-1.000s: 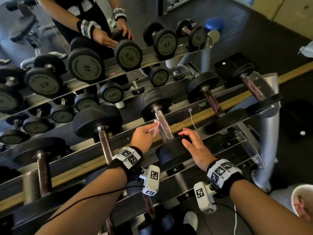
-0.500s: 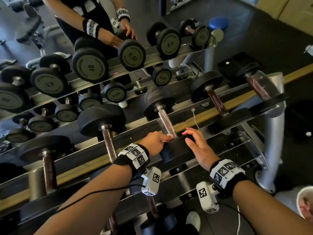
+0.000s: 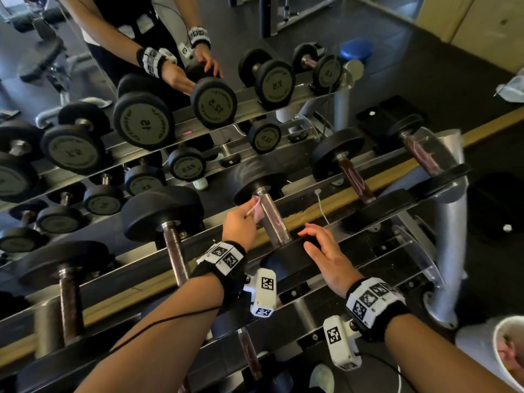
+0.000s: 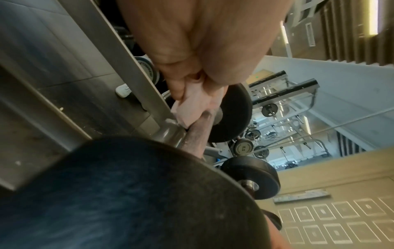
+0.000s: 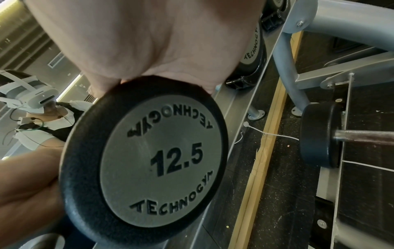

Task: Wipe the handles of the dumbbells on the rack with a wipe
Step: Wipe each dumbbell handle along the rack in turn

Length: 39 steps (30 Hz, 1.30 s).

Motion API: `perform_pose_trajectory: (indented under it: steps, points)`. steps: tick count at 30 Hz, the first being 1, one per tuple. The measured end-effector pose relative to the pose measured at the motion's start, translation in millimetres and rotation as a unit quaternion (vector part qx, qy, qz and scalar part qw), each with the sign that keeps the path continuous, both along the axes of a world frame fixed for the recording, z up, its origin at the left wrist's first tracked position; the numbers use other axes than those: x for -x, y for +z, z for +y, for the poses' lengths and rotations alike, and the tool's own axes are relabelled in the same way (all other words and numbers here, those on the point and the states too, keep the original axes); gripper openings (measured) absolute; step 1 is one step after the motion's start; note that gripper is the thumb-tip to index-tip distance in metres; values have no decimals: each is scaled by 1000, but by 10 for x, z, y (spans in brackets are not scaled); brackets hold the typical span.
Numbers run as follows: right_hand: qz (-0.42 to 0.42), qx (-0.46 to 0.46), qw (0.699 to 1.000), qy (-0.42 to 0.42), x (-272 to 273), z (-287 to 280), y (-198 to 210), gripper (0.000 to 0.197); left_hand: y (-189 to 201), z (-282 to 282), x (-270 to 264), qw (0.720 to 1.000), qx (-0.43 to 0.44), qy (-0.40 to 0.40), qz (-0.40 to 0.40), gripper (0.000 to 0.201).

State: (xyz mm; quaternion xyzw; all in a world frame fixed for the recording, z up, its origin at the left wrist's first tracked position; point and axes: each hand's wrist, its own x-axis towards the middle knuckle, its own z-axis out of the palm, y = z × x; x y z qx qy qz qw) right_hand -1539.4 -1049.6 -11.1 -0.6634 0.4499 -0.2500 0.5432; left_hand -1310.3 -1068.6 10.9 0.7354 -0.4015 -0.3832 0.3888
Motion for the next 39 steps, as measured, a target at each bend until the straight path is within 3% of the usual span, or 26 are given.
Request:
perform_pose_trajectory:
  steps: [6, 13, 18, 21, 23, 26, 30, 33, 39]
  points:
    - [0, -9, 1000, -3, 5, -7, -3, 26, -161, -68, 92, 999, -21, -33, 27, 25]
    - [-6, -3, 1000, -3, 14, 3, -14, 25, -42, 192, 118, 992, -56, -106, -36, 24]
    - [-17, -1, 1000, -8, -7, -1, 29, 25, 188, 306, 42, 963, -127, -232, -42, 24]
    - [-21, 8, 1000, -11, -4, 4, 42, 24, 375, 179, -75, 986, -87, -125, 62, 32]
    - [-23, 12, 1000, -15, -11, 3, 39, 23, 473, 45, -143, 997, -43, -49, -47, 35]
    - [-28, 17, 999, -20, -20, 11, 17, 22, 501, -70, -111, 979, -20, -68, -192, 38]
    - [-26, 13, 999, -21, -21, -8, 9, 21, 340, -153, 72, 969, -50, -98, -222, 41]
    - [-31, 2, 999, -24, -13, -14, -9, 20, 234, -144, 160, 939, -71, -167, -292, 42]
    - [-57, -19, 997, -50, -16, 17, -21, 27, 258, -80, 103, 906, -64, -271, -319, 45]
